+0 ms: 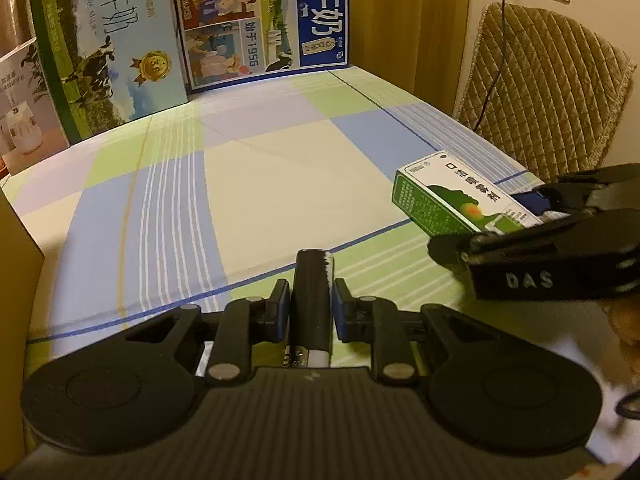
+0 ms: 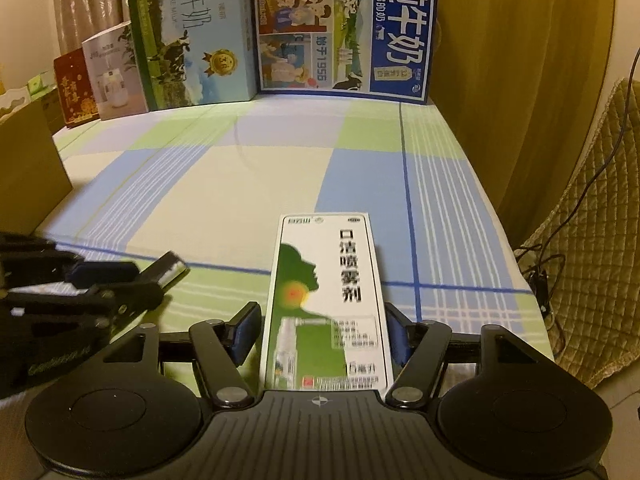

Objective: Organize objects
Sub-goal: 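Carry the lighter and medicine box over the cardboard box with both tools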

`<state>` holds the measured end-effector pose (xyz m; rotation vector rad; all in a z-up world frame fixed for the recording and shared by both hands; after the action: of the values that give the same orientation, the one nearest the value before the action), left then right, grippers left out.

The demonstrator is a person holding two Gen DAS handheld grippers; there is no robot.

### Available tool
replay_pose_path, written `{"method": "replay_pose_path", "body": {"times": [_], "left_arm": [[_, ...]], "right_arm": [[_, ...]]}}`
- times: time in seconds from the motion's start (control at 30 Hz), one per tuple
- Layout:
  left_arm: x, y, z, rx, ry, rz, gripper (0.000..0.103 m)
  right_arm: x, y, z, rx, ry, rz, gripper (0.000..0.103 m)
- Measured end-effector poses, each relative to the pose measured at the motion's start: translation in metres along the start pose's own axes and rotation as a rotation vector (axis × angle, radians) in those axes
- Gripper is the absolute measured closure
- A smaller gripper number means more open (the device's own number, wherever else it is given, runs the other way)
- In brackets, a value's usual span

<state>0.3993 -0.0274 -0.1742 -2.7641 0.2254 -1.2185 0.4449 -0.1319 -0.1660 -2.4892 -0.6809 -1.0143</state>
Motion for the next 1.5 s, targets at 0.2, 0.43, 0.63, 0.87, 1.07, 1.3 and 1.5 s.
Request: {"method": "replay_pose_path", "body": {"times": [0.2, 0.43, 0.63, 0.87, 1.07, 1.3, 1.5], "left_arm": [[-0.001, -0.001, -0.001, 0.004, -0.004, -0.002, 0.085], [-0.005, -0.004, -0.010, 0.004, -0.018, -0.012, 0.085], [-0.007, -0.005, -0.034, 0.004, -0.017, -0.031, 0.085], [-0.007, -0.008, -0.084, 0.006, -0.007, -0.063, 0.085], [-0.006, -0.016, -0.135, 0.015, 0.012, -0.064, 0.085], [-0.011, -0.034, -0.194, 0.026, 0.022, -0.094, 0.085], [-0.017, -0.049, -0.242, 0.045, 0.041, -0.119, 0.085]], "right_arm": [[0.003, 0.002, 0.002, -0.023, -0.014, 0.001, 0.050], [0.003, -0.003, -0.015, -0.030, -0.023, 0.026, 0.050], [0.011, -0.016, -0.048, -0.024, 0.020, 0.048, 0.050], [0.012, -0.031, -0.090, -0.036, 0.067, 0.091, 0.050], [0.003, -0.063, -0.130, -0.026, 0.093, 0.148, 0.050], [-0.018, -0.105, -0.174, -0.024, 0.088, 0.177, 0.050], [-0.030, -0.133, -0.209, -0.023, 0.094, 0.177, 0.050]]}}
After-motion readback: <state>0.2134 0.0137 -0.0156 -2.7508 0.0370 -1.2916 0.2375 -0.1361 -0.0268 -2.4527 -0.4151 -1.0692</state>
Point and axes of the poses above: each gripper's, at about its wrist camera, not at the fingertips, and z roughly the way its jaws point, y to its right, x to its top, the point moved 7 cm from there along z, roughly the way its jaws point, and after that the axes turned 11 degrees about x, right-handed, at the moved point
